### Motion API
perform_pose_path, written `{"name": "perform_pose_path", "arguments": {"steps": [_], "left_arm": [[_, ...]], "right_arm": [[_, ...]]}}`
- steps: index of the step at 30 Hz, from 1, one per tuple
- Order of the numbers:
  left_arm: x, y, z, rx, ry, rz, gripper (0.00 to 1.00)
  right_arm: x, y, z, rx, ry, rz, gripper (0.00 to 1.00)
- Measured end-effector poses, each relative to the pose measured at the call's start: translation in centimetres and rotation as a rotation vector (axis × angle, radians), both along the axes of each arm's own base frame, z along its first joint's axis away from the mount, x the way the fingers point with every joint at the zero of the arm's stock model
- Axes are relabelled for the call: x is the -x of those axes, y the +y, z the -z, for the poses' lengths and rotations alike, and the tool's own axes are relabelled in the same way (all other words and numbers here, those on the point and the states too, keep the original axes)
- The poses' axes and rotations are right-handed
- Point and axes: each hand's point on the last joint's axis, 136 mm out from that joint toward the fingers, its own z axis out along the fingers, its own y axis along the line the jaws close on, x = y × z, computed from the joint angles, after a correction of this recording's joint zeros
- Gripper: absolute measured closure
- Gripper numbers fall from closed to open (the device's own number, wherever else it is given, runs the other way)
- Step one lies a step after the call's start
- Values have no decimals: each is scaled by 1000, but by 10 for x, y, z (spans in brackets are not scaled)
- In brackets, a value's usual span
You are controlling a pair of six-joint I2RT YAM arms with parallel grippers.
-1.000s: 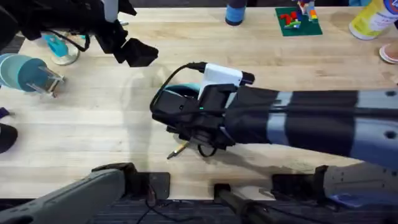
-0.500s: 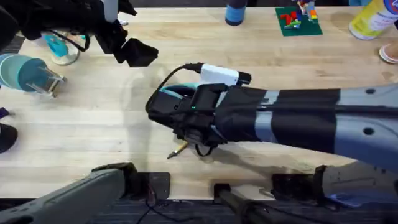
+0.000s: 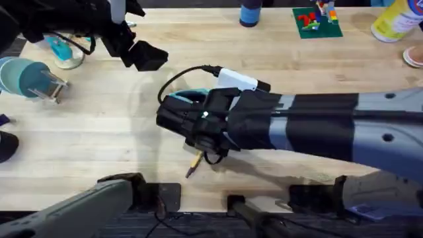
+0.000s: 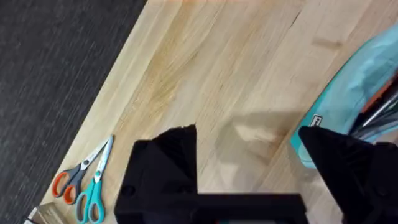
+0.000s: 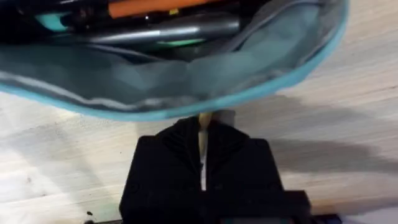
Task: Unzip the bag, pick up the pens from the table one at a time and place them inside, then zip the bag closed.
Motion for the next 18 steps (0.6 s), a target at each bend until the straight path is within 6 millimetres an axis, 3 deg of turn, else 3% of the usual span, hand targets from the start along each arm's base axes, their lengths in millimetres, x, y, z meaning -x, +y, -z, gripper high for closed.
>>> {"name": "perform_pose_path", "arguments": {"steps": [5, 11, 18], "left_arm": [[0, 0, 0, 0, 0, 0, 7], [0, 0, 0, 0, 0, 0, 7], [0, 0, 0, 0, 0, 1, 7]], "right_arm": [[2, -4, -1, 17, 10, 4, 968], [17, -27, -7, 87, 71, -2, 968], [17, -34, -49, 12, 23, -1, 967]]}}
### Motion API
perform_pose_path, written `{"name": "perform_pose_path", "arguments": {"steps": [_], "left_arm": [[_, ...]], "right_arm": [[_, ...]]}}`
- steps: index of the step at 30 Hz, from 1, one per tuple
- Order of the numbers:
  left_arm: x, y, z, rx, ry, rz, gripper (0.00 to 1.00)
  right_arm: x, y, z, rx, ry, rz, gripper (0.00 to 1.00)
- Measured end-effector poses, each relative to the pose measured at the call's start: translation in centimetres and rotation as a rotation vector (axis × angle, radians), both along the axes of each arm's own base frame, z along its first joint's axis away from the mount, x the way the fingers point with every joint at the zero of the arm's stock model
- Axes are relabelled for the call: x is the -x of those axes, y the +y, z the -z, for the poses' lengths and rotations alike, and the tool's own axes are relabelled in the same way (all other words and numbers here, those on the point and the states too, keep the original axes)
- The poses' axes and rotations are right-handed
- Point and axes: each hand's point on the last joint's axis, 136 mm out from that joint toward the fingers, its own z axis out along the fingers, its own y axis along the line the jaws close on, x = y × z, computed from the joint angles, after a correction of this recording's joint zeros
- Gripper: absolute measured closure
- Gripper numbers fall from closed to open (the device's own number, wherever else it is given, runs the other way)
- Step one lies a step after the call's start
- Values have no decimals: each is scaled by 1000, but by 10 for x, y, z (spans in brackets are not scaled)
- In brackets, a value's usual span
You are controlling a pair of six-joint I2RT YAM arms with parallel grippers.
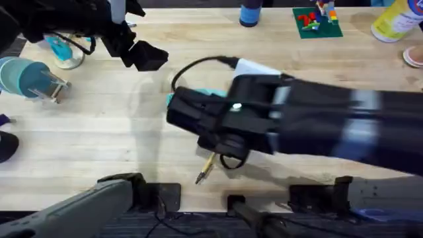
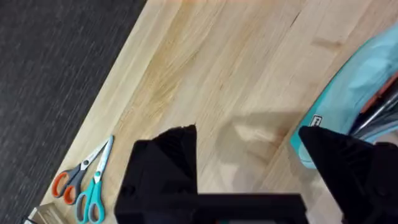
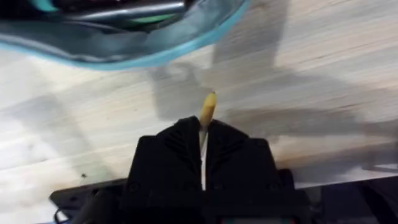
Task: Unzip the bag, pick up the pens from the table one at a time and place them inside, then zip the bag closed.
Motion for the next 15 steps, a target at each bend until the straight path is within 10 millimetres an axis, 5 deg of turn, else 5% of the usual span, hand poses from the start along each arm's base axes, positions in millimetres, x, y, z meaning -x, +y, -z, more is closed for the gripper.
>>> {"name": "perform_pose_path", "arguments": {"steps": [9, 15], "left_arm": [[0, 0, 0, 0, 0, 0, 7], [0, 0, 0, 0, 0, 0, 7]], "right_arm": [[-21, -21, -54, -84, -155, 44, 968], [-46, -39, -67, -41, -252, -18, 968]]}}
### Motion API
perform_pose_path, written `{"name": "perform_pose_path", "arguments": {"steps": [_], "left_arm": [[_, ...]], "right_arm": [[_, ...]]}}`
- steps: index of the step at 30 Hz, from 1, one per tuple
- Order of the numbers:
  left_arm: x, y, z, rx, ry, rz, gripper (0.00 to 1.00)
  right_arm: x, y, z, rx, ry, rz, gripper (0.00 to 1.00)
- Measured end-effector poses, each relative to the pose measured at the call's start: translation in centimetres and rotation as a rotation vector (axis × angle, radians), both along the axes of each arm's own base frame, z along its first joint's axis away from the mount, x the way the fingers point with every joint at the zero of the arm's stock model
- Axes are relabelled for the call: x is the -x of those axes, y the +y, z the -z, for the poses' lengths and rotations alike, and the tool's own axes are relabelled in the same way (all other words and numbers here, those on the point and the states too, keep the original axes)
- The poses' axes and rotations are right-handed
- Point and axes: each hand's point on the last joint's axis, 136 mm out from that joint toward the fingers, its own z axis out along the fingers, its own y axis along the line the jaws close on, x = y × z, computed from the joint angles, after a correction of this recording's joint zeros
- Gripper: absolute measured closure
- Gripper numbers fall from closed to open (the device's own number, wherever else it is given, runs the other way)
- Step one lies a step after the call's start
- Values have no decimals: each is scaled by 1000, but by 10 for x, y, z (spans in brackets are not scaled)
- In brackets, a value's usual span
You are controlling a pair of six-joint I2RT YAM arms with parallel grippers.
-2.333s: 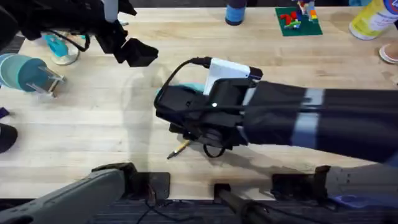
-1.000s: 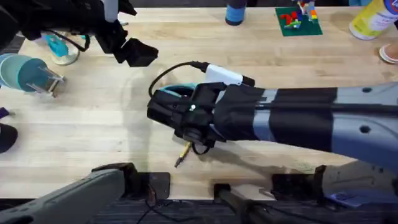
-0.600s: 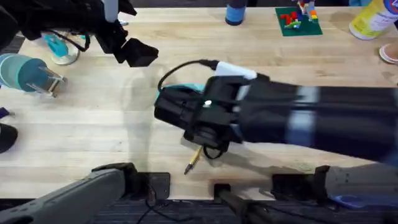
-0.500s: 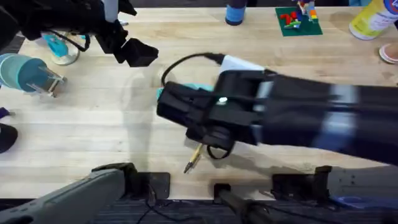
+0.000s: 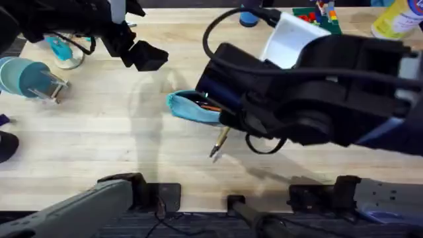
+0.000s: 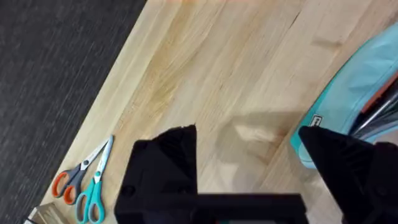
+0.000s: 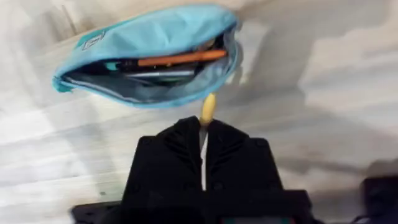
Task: Unzip the bag, pick up the pens from the table one at a time and place them inside, then zip the bag closed.
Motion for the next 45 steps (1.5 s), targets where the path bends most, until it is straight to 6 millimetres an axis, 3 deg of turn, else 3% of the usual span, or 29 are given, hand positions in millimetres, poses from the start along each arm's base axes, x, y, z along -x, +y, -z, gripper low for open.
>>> {"name": "perform_pose_path", "arguments": {"steps": [5, 13, 26, 32, 45], "left_arm": [[0, 0, 0, 0, 0, 0, 7], [0, 0, 0, 0, 0, 0, 7], [0, 0, 0, 0, 0, 0, 7], [0, 0, 0, 0, 0, 0, 6], [0, 0, 0, 0, 0, 0, 7]], "right_arm": [[-17, -1, -4, 66, -66, -160, 968], [-41, 28, -24, 143, -257, -547, 968], [-40, 23, -64, 417, -486, -1100, 968], [-40, 21, -70, 581, -554, -1346, 968], [-39, 32, -74, 654, -628, -1517, 968]]}}
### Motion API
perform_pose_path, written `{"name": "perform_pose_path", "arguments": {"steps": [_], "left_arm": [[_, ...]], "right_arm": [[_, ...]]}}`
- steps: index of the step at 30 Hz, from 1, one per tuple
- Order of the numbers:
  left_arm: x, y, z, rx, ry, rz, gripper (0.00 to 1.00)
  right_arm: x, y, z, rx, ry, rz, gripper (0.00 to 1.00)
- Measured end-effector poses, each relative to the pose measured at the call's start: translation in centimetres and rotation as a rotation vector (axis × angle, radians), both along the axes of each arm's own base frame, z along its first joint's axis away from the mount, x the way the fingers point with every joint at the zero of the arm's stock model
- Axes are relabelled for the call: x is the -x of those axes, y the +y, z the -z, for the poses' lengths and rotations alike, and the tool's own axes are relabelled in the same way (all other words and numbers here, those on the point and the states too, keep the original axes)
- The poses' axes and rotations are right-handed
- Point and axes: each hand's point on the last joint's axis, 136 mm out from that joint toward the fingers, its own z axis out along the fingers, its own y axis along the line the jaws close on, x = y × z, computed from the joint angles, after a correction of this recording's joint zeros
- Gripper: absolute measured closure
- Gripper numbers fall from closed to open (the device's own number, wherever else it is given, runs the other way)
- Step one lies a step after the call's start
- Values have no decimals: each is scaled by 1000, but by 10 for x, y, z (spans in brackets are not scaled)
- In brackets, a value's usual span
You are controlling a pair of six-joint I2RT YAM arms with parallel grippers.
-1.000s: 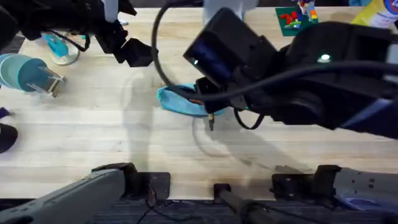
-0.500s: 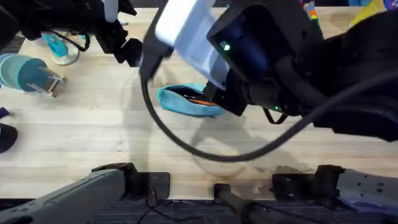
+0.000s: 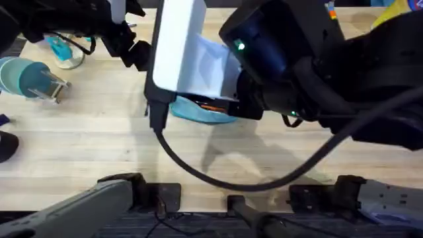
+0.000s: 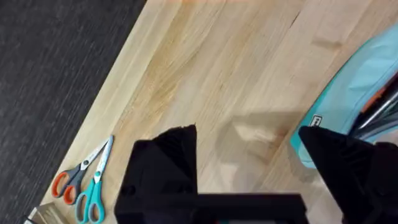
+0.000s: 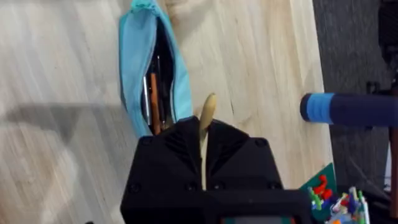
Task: Unzip the bag, pick up the pens from the table one at a time and place them inside, then zip the bag closed.
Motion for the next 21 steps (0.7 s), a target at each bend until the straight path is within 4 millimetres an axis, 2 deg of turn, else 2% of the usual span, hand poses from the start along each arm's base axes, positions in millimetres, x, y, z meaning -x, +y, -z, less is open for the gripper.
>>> {"name": "perform_pose_path", "arguments": {"steps": [4, 13, 21], "left_arm": [[0, 0, 0, 0, 0, 0, 7], [0, 0, 0, 0, 0, 0, 7], [0, 0, 0, 0, 0, 0, 7]], "right_arm": [[1, 4, 7, 30, 8, -40, 969], [-7, 22, 52, 168, 36, -124, 967], [-19, 44, 69, 183, 11, -184, 968]]}}
